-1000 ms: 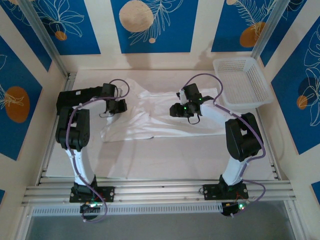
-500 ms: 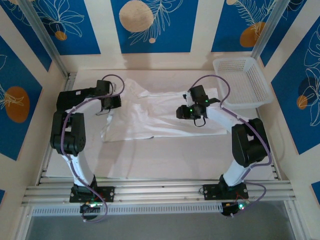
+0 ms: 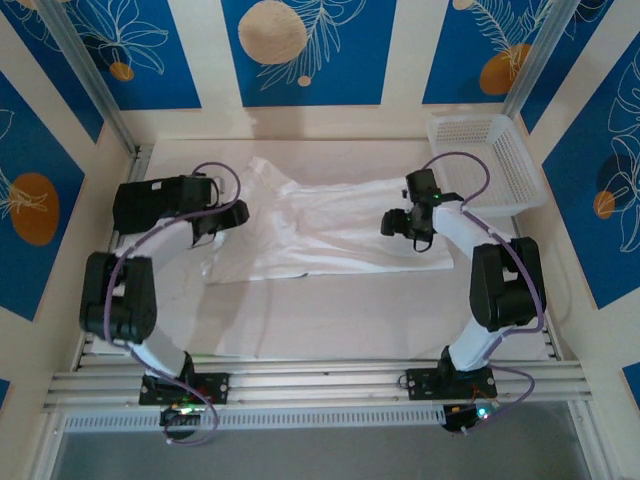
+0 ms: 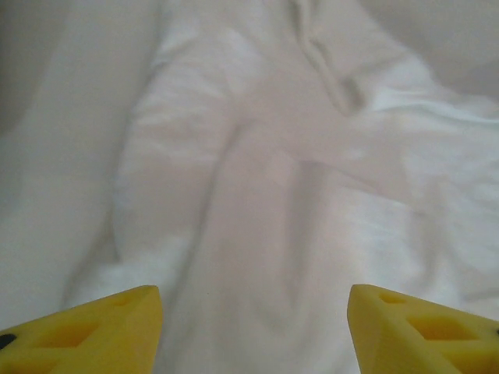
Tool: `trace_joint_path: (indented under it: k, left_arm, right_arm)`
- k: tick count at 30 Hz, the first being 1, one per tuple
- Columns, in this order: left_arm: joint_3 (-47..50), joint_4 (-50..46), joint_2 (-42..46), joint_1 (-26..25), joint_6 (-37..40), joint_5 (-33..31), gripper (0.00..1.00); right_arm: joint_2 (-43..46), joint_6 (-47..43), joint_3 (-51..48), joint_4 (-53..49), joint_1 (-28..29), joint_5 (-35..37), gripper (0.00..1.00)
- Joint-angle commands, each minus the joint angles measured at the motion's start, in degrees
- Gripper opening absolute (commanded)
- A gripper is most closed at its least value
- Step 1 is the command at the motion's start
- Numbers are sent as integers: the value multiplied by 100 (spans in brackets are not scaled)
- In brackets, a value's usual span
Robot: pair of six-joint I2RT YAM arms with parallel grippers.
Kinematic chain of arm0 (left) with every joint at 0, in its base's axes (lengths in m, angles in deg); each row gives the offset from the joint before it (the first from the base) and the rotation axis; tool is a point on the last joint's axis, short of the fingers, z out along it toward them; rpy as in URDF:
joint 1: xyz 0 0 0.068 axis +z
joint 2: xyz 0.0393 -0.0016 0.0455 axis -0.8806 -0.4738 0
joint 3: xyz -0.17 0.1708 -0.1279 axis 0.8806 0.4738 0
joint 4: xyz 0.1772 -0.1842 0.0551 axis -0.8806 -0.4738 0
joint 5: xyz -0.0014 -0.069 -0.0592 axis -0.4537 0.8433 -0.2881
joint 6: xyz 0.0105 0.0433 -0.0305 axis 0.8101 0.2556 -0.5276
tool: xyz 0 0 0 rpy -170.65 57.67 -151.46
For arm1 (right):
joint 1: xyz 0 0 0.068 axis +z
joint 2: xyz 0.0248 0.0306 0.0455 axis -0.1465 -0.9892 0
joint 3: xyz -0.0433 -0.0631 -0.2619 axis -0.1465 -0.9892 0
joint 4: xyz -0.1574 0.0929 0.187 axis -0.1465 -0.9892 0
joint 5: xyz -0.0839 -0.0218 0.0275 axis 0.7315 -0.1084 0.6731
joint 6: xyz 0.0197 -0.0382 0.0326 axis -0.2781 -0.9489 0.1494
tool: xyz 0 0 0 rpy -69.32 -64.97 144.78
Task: Fold the inside-out t-shirt
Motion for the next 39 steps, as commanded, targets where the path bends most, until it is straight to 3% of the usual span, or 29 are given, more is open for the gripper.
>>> trace_joint_path:
  k: [1, 6, 15, 21, 27, 31, 39]
  left_arm:
    - [554, 593, 238, -196, -562, 781, 65]
    - [1071, 640, 179, -264, -663, 1070, 66]
    - [2114, 451, 613, -263, -669, 979, 66]
    - [3281, 249, 1780, -263, -1062, 750, 66]
    - [3051, -526, 3416, -264, -1089, 192, 68]
    - [2300, -74, 2872, -257, -887, 160, 71]
    - [1599, 763, 1804, -263, -1150, 756, 71]
  right_arm:
    - [-416, 87, 297, -299, -148, -125, 78]
    - [-933, 88, 484, -884, -231, -56, 73]
    - [-729, 280, -244, -1402, -267, -578, 71]
    - [137, 620, -1224, -1304, -109, -1117, 68]
    - [1195, 419, -1269, -798, 147, -819, 73]
    - [716, 147, -490, -140, -15, -67, 81]
    - [-1053, -538, 1112, 159, -454, 804, 81]
